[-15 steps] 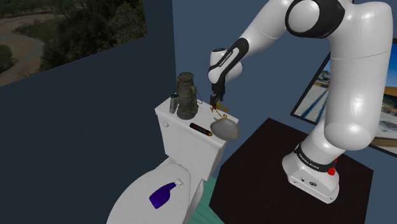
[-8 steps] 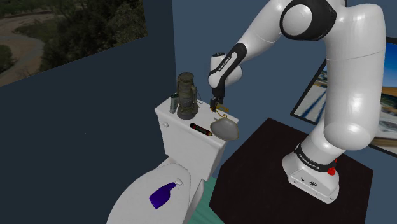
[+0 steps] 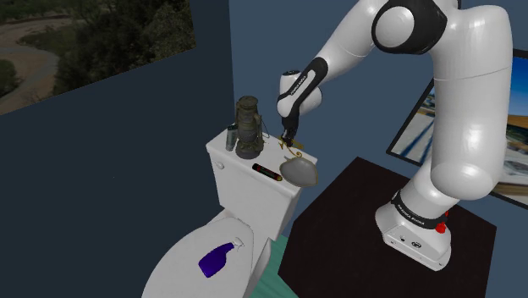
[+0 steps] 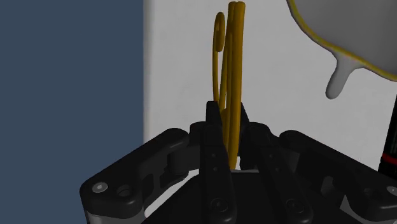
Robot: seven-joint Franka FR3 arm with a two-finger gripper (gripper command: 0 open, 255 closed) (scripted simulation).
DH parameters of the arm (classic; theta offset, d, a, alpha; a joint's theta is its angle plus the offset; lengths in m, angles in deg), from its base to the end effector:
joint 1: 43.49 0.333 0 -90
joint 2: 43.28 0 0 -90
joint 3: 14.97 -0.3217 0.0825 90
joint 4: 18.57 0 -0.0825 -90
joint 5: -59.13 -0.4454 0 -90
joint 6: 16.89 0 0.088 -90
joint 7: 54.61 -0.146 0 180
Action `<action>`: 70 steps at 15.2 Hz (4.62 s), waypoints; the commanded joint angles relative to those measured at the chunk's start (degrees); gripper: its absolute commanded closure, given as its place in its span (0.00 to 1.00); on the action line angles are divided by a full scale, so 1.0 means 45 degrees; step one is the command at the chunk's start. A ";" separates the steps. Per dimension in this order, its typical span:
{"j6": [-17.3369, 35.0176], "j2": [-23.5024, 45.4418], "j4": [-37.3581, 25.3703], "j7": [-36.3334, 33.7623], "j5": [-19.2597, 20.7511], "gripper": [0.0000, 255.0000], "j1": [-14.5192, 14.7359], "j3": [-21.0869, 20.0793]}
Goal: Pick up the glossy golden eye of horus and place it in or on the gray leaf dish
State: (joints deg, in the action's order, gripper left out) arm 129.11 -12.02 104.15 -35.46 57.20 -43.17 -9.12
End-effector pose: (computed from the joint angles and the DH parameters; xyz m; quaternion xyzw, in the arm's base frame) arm 0.5714 -0.0618 0.0460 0.9915 0.1093 -0.0703 0.0035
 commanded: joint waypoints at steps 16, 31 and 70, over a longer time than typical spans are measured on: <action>-0.1307 -0.1530 0.0302 -0.0115 0.0193 1.00 0.0057 0.0209; -0.3035 -0.3754 0.0790 -0.0429 0.0510 1.00 0.0298 0.0320; 0.0972 -0.4903 0.5975 -0.2657 0.0503 0.00 0.1567 -0.0653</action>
State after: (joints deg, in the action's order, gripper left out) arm 133.48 -34.08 131.03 -47.42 59.46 -36.12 -12.06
